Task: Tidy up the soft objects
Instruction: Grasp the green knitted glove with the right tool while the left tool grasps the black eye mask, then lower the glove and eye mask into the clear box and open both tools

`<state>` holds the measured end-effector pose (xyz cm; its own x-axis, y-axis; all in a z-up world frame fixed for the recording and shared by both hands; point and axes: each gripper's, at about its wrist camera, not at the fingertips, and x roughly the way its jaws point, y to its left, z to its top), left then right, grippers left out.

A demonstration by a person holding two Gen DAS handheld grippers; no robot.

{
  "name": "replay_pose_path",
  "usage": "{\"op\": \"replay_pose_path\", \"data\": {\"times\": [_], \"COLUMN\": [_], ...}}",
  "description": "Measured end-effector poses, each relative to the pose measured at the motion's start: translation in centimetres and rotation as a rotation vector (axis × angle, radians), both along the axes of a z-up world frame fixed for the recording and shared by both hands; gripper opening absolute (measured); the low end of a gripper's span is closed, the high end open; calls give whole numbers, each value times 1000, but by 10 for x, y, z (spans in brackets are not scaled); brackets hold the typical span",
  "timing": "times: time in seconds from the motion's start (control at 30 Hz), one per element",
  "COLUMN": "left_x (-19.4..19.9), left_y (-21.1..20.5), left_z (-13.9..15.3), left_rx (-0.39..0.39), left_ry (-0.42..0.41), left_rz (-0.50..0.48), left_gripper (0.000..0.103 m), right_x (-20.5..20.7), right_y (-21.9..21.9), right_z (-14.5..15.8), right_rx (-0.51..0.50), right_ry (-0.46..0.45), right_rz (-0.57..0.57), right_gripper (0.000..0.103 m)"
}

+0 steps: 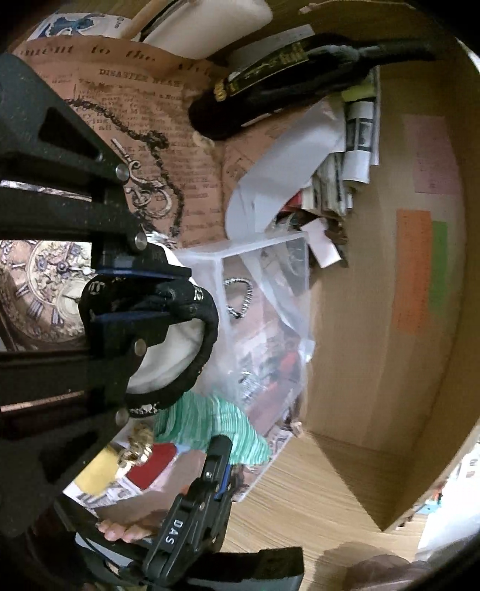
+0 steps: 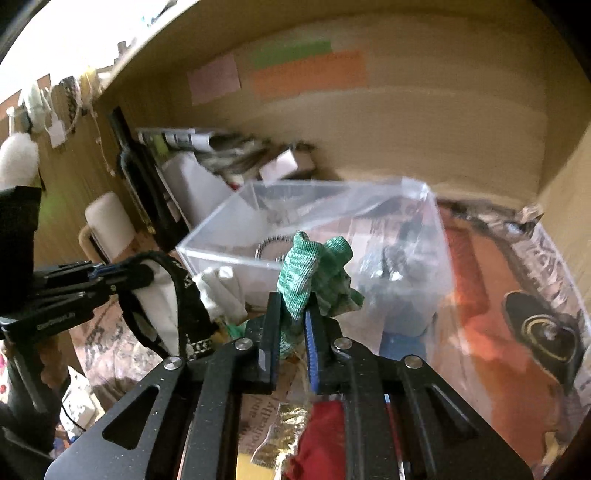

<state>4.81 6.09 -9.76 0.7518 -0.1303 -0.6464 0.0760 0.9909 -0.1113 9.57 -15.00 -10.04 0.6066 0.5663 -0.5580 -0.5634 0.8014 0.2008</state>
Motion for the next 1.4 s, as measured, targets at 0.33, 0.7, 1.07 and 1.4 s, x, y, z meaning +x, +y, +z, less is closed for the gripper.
{"op": "replay_pose_path", "data": {"times": [0.33, 0.7, 1.07, 1.4], "left_x": [12, 47, 107, 138], "left_y": [-1, 1, -2, -8], "left_z": [41, 67, 39, -5], "left_rx": [-5, 5, 32, 42], "left_ry": [-111, -209, -127, 25], "left_rz": [17, 79, 107, 71], "left_gripper": [14, 14, 14, 14], "right_x": [-3, 10, 52, 88], "right_y": [-21, -29, -11, 7], "right_z": [33, 57, 42, 0], "right_rx": [60, 81, 6, -63], "right_ry": [-100, -191, -158, -19], "right_rz": [-58, -106, -108, -72], "right_gripper": [11, 11, 11, 11]}}
